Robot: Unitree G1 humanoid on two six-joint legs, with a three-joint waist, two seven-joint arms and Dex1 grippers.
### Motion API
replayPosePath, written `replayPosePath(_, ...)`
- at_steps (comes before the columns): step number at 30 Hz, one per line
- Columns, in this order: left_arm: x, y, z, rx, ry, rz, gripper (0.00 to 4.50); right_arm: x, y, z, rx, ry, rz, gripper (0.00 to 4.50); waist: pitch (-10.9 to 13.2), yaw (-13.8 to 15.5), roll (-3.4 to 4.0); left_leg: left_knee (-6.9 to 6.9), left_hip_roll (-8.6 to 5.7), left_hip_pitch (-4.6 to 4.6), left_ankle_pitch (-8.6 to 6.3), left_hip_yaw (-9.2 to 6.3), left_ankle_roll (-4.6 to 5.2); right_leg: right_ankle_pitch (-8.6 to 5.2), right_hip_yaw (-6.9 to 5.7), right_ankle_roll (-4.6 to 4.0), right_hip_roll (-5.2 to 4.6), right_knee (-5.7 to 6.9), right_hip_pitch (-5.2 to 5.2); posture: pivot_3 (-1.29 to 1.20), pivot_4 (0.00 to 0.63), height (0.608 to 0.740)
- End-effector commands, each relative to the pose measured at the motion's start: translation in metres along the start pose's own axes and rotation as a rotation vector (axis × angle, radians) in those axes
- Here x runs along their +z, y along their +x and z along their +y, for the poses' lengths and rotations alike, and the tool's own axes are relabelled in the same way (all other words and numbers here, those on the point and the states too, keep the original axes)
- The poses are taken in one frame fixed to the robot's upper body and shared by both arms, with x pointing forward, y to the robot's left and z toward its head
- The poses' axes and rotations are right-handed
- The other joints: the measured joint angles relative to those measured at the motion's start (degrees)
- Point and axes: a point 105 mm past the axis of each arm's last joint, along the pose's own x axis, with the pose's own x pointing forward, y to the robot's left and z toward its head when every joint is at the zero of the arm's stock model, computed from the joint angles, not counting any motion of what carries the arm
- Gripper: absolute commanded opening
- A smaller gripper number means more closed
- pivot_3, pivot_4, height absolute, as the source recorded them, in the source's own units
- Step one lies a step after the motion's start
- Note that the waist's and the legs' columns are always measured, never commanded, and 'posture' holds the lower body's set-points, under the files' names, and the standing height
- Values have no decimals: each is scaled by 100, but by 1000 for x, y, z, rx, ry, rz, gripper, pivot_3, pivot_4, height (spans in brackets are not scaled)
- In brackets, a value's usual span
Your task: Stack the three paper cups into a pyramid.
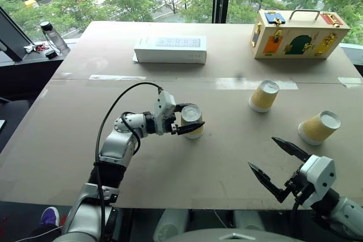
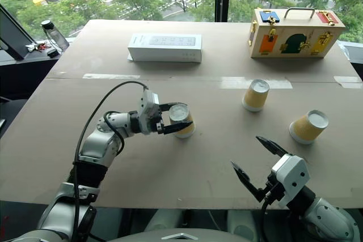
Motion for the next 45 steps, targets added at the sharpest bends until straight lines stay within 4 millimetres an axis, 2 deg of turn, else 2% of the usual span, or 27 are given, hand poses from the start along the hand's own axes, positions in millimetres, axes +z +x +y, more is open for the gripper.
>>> replayPosePath(1, 21, -11, 3, 21, 37, -81, 4434, 12, -1, -8, -78, -15, -40, 4500, 1, -4, -1, 0, 0, -2, 0, -3, 0, 0, -2, 0, 0, 0, -1, 0, 150, 740)
replayPosePath(3, 27, -19, 1, 18, 22, -108, 4434, 12, -2, -18, -151, -1, -49, 4500, 1, -23, 0, 0, 2, -2, 0, -1, 0, 0, 0, -1, -1, 0, -3, 0, 150, 740)
replayPosePath(5, 33, -33, -6, 1, 10, -125, 4434, 15, -9, -45, -334, -35, -65, 4500, 1, -37, 1, -1, 2, -2, 0, 0, 0, 0, 2, -1, -1, 0, -4, 0, 150, 740)
replayPosePath(7, 45, -54, -21, -29, 0, -145, 4434, 15, -27, -76, -539, -75, -63, 4500, 1, -73, 3, -2, 4, -2, -1, 1, -1, 0, 5, -2, -3, 1, -5, 0, 150, 740)
replayPosePath(10, 59, -67, -41, -59, -16, -145, 4434, 14, -41, -99, -652, -109, -45, 4500, 4, -61, 9, -5, 3, -4, -1, 1, 0, -1, 6, -3, -5, 0, -6, 0, 150, 740)
replayPosePath(15, 65, -71, -73, -164, -29, -85, 4434, -5, -40, -135, -739, -95, 50, 4500, 5, -25, 26, -5, 2, 4, -1, 10, 0, -14, 10, -26, -6, 1, -1, 0, 150, 740)
replayPosePath(22, 76, -61, -93, -200, -20, -90, 4434, -40, -39, -171, -818, 45, 168, 4500, 7, 0, 33, -8, 3, 7, 0, 8, 0, -14, 8, -29, -2, 6, -1, 0, 150, 740)
replayPosePath(23, 76, -61, -95, -202, -21, -88, 4483, -42, -36, -172, -806, 79, 153, 4242, 8, -11, 33, -10, 3, 6, 0, 9, 0, -14, 9, -30, -2, 6, -1, 0, 150, 740)
replayPosePath(24, 75, -62, -96, -198, -25, -86, 4483, -41, -34, -172, -790, 90, 140, 4242, 9, -26, 35, -11, 3, 6, 0, 11, 0, -14, 10, -30, -2, 4, -1, 0, 150, 740)
replayPosePath(25, 74, -63, -96, -187, -30, -86, 4500, -38, -32, -171, -769, 87, 127, 3756, 9, -28, 35, -11, 3, 6, 0, 17, 0, -15, 16, -30, -3, 3, -2, 0, 150, 740)
replayPosePath(27, 71, -65, -95, -167, -38, -83, 4500, -33, -30, -170, -741, 84, 97, 3136, 9, -31, 36, -12, 3, 6, 0, 16, 0, -15, 15, -30, -3, 3, -2, 0, 150, 740)
replayPosePath(28, 70, -66, -95, -162, -39, -82, 4500, -31, -29, -170, -733, 88, 82, 2587, 10, -35, 36, -15, 3, 7, 0, 16, 1, -15, 15, -30, -2, 3, -2, 0, 150, 740)
replayPosePath(29, 69, -67, -95, -155, -39, -82, 4500, -28, -28, -169, -723, 93, 68, 2351, 10, -35, 36, -15, 3, 7, 0, 15, 1, -15, 14, -29, -2, 3, -2, 0, 150, 740)
replayPosePath(30, 68, -68, -93, -130, -38, -89, 4500, -25, -26, -166, -697, 89, 54, 2263, 10, -35, 36, -15, 3, 7, 0, 15, 1, -15, 14, -29, -2, 3, -2, 0, 150, 740)
replayPosePath(32, 61, -75, -78, -6, -9, -112, 4500, -10, -9, -143, -509, 78, 7, 2263, 12, -35, 45, -15, 3, 7, 0, 16, 1, -15, 14, -29, -3, 2, -2, 0, 150, 740)
replayPosePath(35, 51, -89, -68, 89, -55, -160, 4500, 10, 18, -96, -188, 54, -34, 2263, 13, -81, 46, -18, 6, 9, 0, 15, 1, -15, 14, -28, -2, 2, -2, 0, 150, 740)
replayPosePath(38, 41, -108, -65, 101, -109, -148, 4500, 16, 47, -55, 78, 36, -44, 2263, 11, -172, 33, -18, 8, 10, 0, 13, 1, -15, 11, -28, 0, 2, -1, 0, 150, 740)
replayPosePath(41, 36, -124, -67, 104, -145, -125, 4500, 14, 80, -40, 189, 3, -60, 2263, 12, -189, 24, -16, 13, 11, 0, 13, 1, -16, 10, -28, 4, 0, -1, 0, 150, 740)
replayPosePath(45, 34, -133, -72, 105, -154, -94, 4500, 7, 109, -30, 272, -25, -42, 2263, 14, -114, 22, -16, 9, 5, 0, 7, 1, -15, 3, -30, 0, -6, -1, 0, 150, 740)
